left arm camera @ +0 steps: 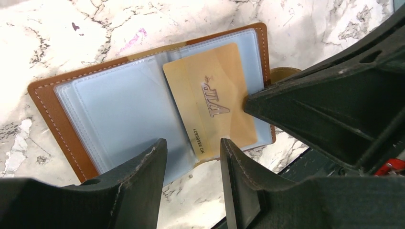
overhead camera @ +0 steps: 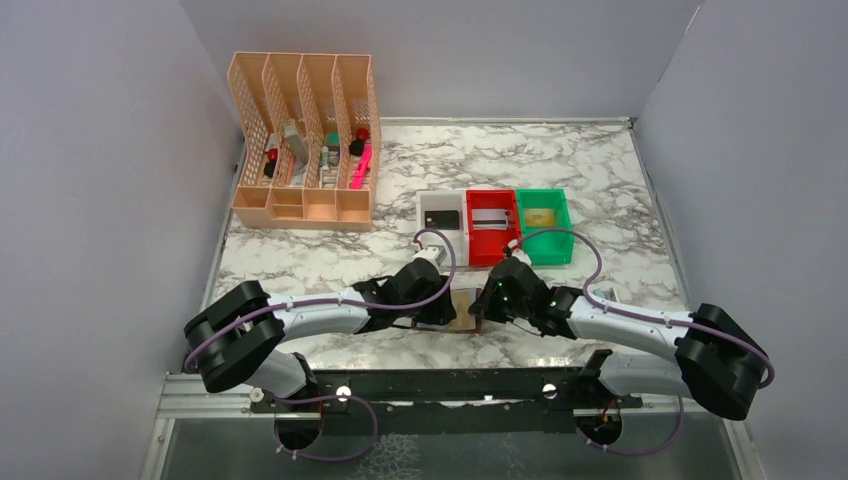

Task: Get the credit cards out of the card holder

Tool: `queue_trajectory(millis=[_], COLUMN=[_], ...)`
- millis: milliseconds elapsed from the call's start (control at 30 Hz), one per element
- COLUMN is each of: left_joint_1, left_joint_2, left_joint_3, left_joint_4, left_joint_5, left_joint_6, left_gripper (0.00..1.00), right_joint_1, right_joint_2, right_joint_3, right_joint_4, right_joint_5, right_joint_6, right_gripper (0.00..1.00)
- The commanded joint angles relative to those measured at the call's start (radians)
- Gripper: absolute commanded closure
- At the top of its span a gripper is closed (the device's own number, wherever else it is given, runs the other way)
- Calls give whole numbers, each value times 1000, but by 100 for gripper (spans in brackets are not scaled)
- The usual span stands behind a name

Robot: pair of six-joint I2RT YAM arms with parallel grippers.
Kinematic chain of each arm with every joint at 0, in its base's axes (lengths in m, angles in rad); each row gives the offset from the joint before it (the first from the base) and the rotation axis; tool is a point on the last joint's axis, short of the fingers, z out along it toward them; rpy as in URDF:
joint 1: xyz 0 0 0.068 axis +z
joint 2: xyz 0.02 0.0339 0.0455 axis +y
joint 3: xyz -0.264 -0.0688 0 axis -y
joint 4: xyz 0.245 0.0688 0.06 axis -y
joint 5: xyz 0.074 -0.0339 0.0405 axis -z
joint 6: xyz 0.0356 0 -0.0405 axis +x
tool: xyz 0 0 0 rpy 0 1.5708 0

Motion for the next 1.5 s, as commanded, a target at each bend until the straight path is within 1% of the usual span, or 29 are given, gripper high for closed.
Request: queue_trajectory(millis=[0,33,233,433,467,600,733,833,900,933,967,1033,1067,1200,1333,1467], left_joint_1=[-4,-4,-4,-4,-4,-4,-4,-4,-4,-4,-4,-4,-4,-4,-4,-4], left_joint_2=[-15,-14,-11,-14,-16,-24,-26,-26,-27,-28,-28,-30,-33,-76,-105,-95], left_joint_3=[-9,-9,-9,-6,-6,-7,-9,-9,-9,-9,-9,-8,-7,-26,-32,-29], left_joint_4=[45,46,48,47,46,41,38,34,32,32,33,29,25,33,18,10], left_joint_5=[-10,-10,-6,-9,-10,-23,-29,-29,-32,-32,-31,-30,-31,-63,-80,-68], left_joint_6=[-3,-3,0,-1,-2,-2,-3,-3,-3,-3,-3,-3,-3,-12,-5,-5], left_gripper=[52,52,53,53,53,53,53,53,53,53,53,53,53,53,53,53], right_joint_1=[-18,-18,-20,-20,-20,-20,-20,-20,-20,-20,-20,-20,-20,-20,-20,-20], right_joint_2=[2,2,-18,-20,-27,-59,-96,-137,-155,-156,-154,-140,-130,-99,-56,8], right_joint_3=[-27,-26,3,78,87,98,79,58,64,79,96,108,107,86,78,58], right_joint_4=[13,8,-43,-141,-148,-127,-80,-24,-30,-55,-69,-59,-47,-10,1,27], right_joint_5=[-25,-23,6,19,19,8,19,1,-12,-14,-24,-64,-79,-74,-68,-92], right_joint_6=[16,15,-31,-109,-117,-162,-192,-213,-215,-206,-197,-211,-212,-187,-183,-162], right_gripper=[86,82,69,67,65,57,54,54,57,59,65,72,73,70,70,79])
